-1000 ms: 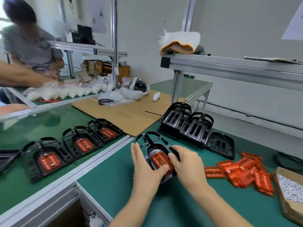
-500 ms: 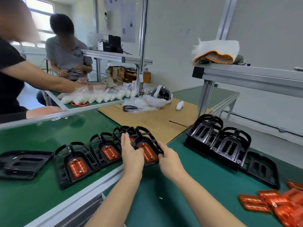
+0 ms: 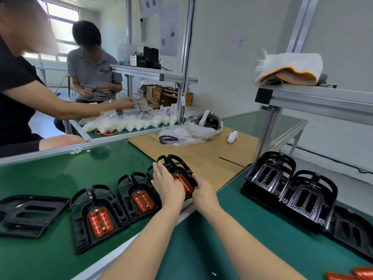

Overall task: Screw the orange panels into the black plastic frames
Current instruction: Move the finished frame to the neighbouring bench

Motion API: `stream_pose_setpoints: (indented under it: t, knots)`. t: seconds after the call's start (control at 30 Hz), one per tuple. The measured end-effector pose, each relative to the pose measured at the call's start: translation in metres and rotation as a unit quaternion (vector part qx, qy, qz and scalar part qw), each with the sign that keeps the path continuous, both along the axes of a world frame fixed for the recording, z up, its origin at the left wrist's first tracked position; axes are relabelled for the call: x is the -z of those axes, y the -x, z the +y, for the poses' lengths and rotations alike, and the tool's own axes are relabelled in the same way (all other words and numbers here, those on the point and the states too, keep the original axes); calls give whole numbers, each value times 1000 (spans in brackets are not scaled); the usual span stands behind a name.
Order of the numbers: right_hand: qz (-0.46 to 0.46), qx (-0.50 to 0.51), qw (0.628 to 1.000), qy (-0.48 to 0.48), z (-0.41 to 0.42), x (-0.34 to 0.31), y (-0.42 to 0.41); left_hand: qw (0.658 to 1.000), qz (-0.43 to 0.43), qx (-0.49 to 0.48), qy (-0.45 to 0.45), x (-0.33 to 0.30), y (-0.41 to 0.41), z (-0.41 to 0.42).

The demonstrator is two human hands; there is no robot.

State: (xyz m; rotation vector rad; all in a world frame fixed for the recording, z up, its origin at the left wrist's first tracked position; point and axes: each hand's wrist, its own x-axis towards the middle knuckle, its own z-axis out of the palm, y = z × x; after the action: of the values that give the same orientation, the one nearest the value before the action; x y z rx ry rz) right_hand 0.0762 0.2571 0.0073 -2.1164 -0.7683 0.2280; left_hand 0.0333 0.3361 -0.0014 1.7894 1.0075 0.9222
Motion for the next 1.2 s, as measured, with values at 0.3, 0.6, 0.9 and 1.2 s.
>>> stream_pose_setpoints:
  t: [0.3, 0.6, 0.9, 1.2]
  knots:
    - [-29, -69, 993, 88, 32, 21, -15, 994, 94, -55, -17, 9, -22, 24]
    - [-133, -102, 959, 230, 30, 32, -13, 981, 181, -74, 12, 18, -31, 31]
    - [-163, -106, 947, 254, 24, 27, -11, 963, 259, -73, -15, 18, -29, 31]
    - [-101, -43, 972, 206, -9, 24, -7, 975, 216, -18, -49, 6, -31, -8]
